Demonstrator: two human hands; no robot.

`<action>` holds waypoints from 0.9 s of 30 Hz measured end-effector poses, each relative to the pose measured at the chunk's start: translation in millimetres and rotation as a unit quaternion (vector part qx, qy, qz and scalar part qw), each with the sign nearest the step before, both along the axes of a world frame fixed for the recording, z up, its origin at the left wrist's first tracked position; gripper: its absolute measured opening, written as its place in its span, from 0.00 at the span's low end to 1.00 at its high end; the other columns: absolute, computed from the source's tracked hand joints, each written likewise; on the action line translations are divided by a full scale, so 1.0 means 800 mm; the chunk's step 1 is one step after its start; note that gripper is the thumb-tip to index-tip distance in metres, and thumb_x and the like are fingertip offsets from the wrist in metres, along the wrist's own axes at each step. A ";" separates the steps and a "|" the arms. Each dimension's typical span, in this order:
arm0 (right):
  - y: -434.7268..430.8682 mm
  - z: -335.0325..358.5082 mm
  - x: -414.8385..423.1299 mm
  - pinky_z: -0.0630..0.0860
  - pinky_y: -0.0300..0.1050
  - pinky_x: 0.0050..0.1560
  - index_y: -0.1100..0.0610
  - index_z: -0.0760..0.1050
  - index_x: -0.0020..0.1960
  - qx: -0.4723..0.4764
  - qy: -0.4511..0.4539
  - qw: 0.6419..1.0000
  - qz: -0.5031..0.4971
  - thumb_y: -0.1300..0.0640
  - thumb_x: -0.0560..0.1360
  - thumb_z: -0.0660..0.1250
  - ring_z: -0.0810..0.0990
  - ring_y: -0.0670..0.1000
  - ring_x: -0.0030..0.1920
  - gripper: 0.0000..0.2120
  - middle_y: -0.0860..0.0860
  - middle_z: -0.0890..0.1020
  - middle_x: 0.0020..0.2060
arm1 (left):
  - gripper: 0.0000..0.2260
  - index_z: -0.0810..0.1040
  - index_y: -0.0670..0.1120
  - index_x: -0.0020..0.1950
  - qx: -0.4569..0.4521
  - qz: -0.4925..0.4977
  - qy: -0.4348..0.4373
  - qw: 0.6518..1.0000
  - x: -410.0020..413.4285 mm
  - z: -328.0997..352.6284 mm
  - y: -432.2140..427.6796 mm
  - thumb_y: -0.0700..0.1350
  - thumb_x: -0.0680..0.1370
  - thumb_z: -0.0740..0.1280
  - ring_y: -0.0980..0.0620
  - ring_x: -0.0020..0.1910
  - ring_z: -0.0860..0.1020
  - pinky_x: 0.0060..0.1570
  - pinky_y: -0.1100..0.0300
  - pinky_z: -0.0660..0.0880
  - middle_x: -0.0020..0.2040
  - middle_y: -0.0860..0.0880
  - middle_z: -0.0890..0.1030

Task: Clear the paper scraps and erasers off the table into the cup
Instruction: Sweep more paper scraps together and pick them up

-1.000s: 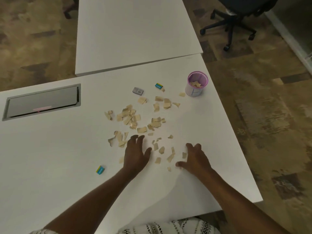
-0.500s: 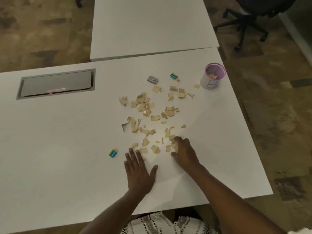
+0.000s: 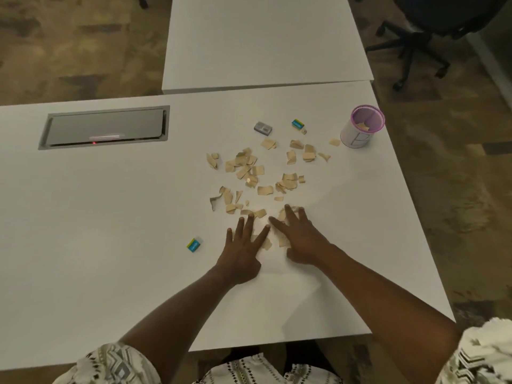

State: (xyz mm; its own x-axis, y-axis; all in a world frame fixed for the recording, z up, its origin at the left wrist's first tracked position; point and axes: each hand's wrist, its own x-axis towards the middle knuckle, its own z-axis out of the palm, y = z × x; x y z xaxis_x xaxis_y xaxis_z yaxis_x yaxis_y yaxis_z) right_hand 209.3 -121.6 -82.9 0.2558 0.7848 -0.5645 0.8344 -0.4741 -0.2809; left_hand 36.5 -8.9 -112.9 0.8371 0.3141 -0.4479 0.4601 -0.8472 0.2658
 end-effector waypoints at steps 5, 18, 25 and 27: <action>-0.009 -0.006 -0.017 0.69 0.57 0.70 0.46 0.53 0.80 0.037 0.006 0.999 0.009 0.64 0.81 0.50 0.42 0.58 0.81 0.30 0.53 0.43 0.81 | 0.37 0.43 0.55 0.82 0.029 -0.045 -0.024 0.998 -0.008 -0.004 -0.004 0.38 0.79 0.59 0.38 0.81 0.41 0.78 0.43 0.54 0.81 0.40 0.38; -0.005 -0.016 -0.023 0.77 0.54 0.43 0.58 0.72 0.58 0.125 -0.092 0.987 0.041 0.62 0.81 0.55 0.72 0.58 0.57 0.10 0.56 0.73 0.59 | 0.11 0.76 0.40 0.60 0.063 -0.071 -0.116 0.989 0.007 0.013 0.004 0.39 0.78 0.65 0.41 0.52 0.76 0.41 0.48 0.78 0.57 0.40 0.76; 0.003 -0.019 -0.010 0.75 0.53 0.45 0.59 0.76 0.49 0.197 -0.026 0.974 -0.109 0.63 0.79 0.60 0.75 0.56 0.48 0.07 0.55 0.76 0.47 | 0.10 0.74 0.44 0.62 0.035 -0.007 -0.094 0.995 0.024 0.010 0.011 0.42 0.81 0.61 0.44 0.56 0.73 0.46 0.49 0.77 0.59 0.44 0.75; 0.007 -0.017 -0.006 0.76 0.49 0.46 0.57 0.79 0.48 0.211 0.019 0.954 -0.210 0.63 0.78 0.62 0.77 0.54 0.46 0.07 0.53 0.78 0.45 | 0.09 0.76 0.46 0.60 0.013 0.057 -0.107 0.993 0.030 0.011 0.011 0.41 0.81 0.61 0.46 0.54 0.74 0.48 0.52 0.77 0.56 0.45 0.76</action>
